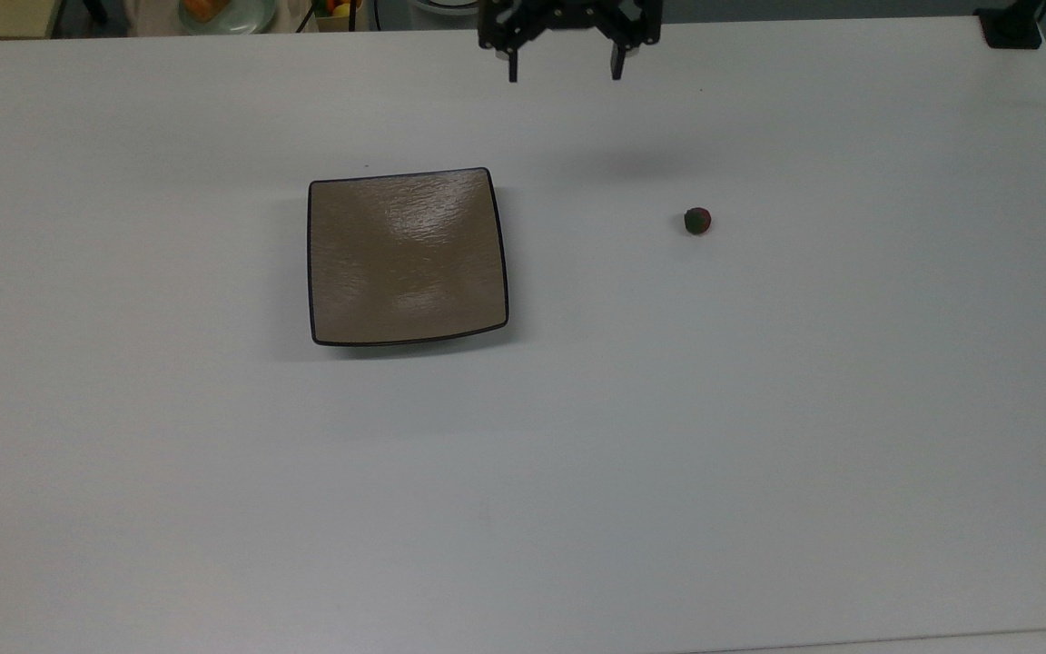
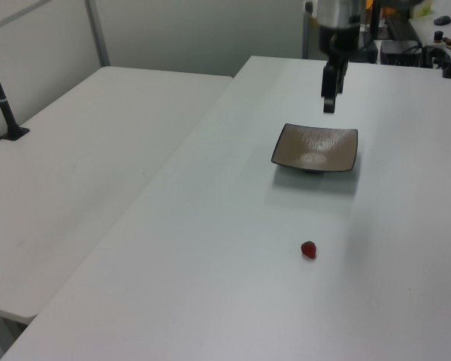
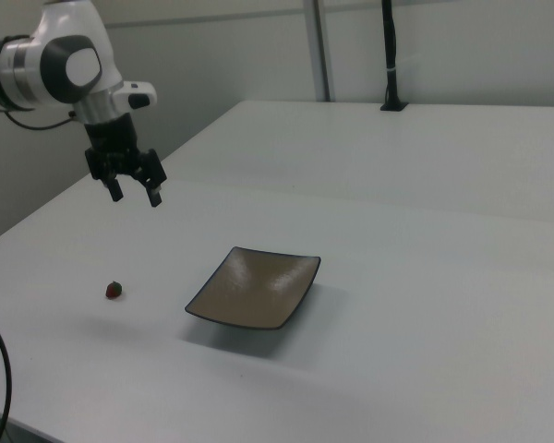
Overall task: Strawberries on a ceramic plate
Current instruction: 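Move the open gripper over the red strawberry beside the plate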
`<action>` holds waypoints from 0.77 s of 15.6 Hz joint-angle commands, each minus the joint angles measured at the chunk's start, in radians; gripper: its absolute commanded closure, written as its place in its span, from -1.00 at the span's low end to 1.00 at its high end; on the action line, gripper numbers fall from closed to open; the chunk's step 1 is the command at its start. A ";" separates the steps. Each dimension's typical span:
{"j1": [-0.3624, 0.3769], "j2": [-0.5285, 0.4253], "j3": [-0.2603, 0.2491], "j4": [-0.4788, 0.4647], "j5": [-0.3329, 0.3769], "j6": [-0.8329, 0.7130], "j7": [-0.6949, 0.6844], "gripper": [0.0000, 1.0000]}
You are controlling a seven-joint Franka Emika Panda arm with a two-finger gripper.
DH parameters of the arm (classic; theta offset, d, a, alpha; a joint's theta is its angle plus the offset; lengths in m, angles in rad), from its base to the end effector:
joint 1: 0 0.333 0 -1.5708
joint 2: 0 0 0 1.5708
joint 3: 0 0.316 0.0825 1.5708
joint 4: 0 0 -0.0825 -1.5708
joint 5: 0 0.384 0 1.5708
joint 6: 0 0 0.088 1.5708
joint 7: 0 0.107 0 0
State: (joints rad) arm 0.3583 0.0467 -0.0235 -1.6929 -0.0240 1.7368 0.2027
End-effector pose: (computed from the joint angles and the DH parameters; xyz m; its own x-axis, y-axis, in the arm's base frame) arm 0.5458 0.1879 0.5544 0.9907 0.1357 0.0022 0.1356 -0.9904 0.0248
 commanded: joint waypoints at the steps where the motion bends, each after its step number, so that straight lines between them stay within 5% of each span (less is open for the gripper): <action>1: 0.045 0.047 -0.006 -0.002 0.009 0.018 -0.012 -1.00; 12: 0.169 0.232 -0.003 -0.001 0.007 0.144 0.000 -1.00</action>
State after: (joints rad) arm 0.4959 0.2346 -0.0208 -1.6938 -0.0240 1.8282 0.2029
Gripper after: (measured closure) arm 0.000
